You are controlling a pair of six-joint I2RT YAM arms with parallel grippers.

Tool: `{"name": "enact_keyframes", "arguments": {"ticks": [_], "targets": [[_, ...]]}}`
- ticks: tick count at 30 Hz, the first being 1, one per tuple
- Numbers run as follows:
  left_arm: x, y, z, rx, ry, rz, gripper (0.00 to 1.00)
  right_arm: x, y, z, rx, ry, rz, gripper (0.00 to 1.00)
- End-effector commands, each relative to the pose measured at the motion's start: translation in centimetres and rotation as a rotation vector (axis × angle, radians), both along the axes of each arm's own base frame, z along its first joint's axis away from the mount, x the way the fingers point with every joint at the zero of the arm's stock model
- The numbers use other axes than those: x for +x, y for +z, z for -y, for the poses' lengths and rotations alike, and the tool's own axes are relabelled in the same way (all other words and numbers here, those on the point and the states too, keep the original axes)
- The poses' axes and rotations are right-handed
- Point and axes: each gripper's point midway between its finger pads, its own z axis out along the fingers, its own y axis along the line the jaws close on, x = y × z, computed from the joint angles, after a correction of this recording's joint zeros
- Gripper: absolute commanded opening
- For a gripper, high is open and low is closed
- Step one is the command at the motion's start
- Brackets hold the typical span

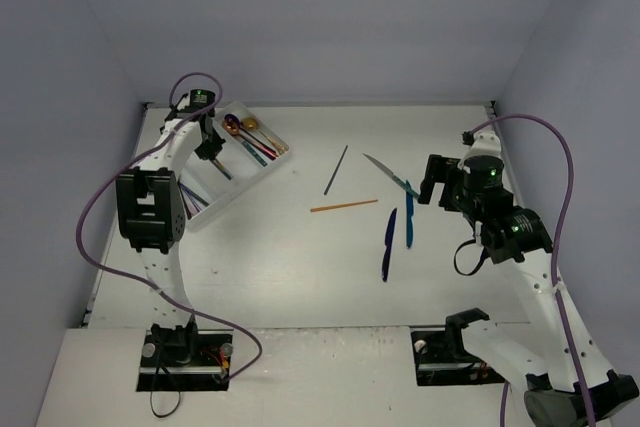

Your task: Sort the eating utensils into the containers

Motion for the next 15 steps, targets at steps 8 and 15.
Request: {"name": "enact_keyframes", "arguments": {"ticks": [8,15], "targets": [[0.9,1.9,-2.6,0.018,0.081,0.060,0.20,1.5,2.6,0.9,-0.044,-0.023,0.073,0.95],[-0.7,4.3,-1.0,0.051,-0.015,0.086,0.31,1.6,2.3,1.0,-0.051,-0.019,0.064,0.95]]}}
